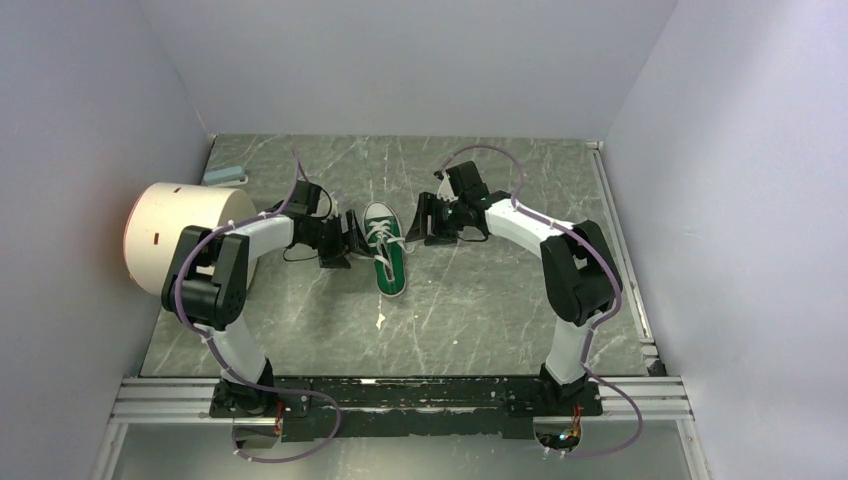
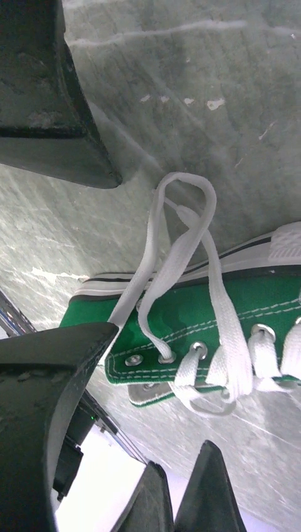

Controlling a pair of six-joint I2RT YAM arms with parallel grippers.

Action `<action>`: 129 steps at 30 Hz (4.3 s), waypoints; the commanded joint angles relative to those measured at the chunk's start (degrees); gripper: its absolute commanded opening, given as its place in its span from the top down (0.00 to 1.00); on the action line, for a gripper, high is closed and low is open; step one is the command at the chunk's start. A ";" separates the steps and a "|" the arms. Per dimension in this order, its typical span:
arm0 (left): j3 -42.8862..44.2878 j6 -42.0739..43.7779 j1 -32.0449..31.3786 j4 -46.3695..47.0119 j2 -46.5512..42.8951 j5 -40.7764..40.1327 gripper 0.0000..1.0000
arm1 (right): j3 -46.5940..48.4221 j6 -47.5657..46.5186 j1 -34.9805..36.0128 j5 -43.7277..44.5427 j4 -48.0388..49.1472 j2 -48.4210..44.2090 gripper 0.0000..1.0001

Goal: Tie the shoes

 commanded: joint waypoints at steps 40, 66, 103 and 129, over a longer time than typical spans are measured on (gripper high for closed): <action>4.16 14.39 -2.19 -15.72 -6.67 -8.28 0.52 | 12.50 -17.02 3.98 1.99 2.98 10.22 0.39; -1.12 16.32 -2.19 -15.21 -9.38 -5.92 0.37 | 20.72 -18.09 6.21 1.05 -0.02 15.79 0.77; 8.20 -14.69 -0.17 -9.91 4.32 -12.19 0.25 | -8.28 -3.22 -0.92 22.77 -2.43 -12.15 0.35; 8.66 14.18 -10.34 -21.55 6.18 -47.40 0.95 | 2.43 -6.47 2.42 21.70 -8.79 2.19 0.29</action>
